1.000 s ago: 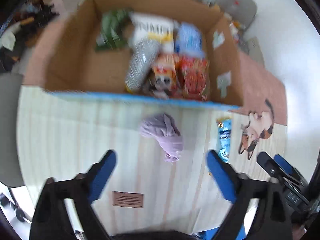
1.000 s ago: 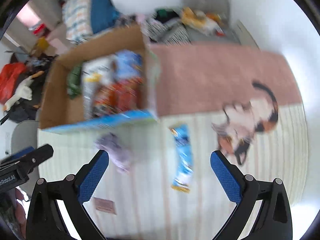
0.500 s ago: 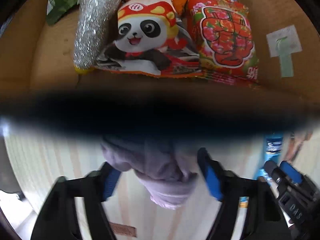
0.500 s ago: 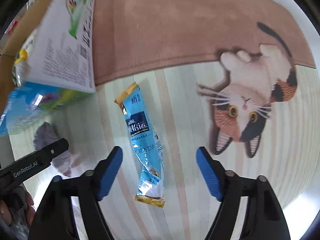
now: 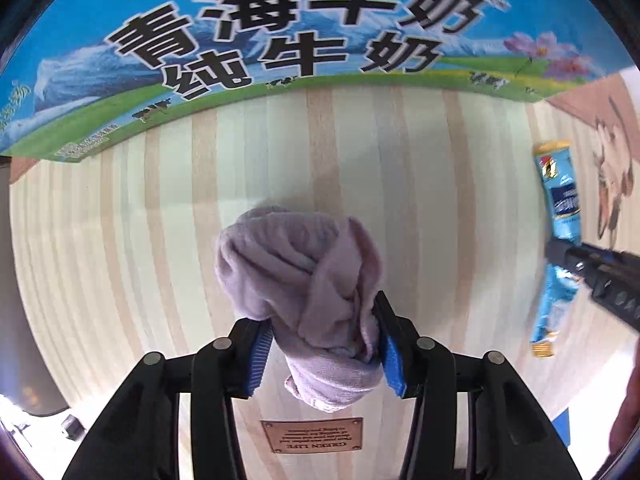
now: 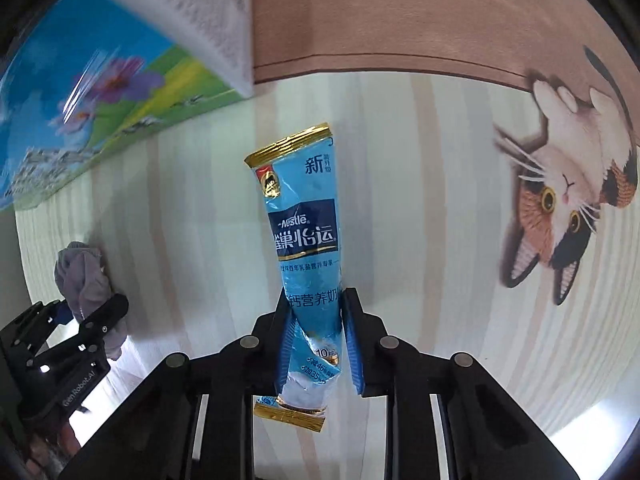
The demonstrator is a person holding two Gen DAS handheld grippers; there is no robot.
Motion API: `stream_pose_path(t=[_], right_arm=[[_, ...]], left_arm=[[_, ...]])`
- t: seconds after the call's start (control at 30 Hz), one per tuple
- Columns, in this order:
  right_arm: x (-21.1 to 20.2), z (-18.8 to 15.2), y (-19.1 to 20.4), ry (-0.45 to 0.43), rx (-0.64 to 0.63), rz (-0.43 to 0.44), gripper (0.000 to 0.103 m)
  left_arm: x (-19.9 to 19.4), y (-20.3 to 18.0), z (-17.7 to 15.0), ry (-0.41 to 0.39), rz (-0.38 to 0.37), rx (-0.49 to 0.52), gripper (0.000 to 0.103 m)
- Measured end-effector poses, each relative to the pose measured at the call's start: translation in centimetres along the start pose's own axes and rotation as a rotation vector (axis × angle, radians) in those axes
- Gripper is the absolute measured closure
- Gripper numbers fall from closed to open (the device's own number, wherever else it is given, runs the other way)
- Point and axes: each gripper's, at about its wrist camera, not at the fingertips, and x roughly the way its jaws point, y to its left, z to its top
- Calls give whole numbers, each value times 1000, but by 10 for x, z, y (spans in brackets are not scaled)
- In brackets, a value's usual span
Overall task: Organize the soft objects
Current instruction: 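Grasp the lilac cloth with left tool while right tool grasps blue tube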
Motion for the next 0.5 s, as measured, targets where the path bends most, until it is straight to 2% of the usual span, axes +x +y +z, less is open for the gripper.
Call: stream_pose_path(t=[0.07, 0.1, 0.17, 0.3, 0.37, 0.5], right_arm=[[2, -2, 4, -9, -11, -27, 77], [2, -4, 7, -11, -13, -36, 76], [3, -6, 10, -10, -16, -38, 77], [-7, -17, 25, -1, -41, 28, 79], [-27, -25, 36, -28, -69, 59, 80], [-76, -37, 54, -80, -118, 155, 81]], left_arm=[[-2, 9, 1, 1, -43, -47, 59], [-3, 13, 1, 0, -53, -67, 64], [-3, 21, -1, 5, -61, -92, 67], [-25, 28, -6, -32, -85, -104, 67], [-46, 30, -13, -62, -117, -100, 67], [-119, 34, -21, -163, -175, -71, 67]])
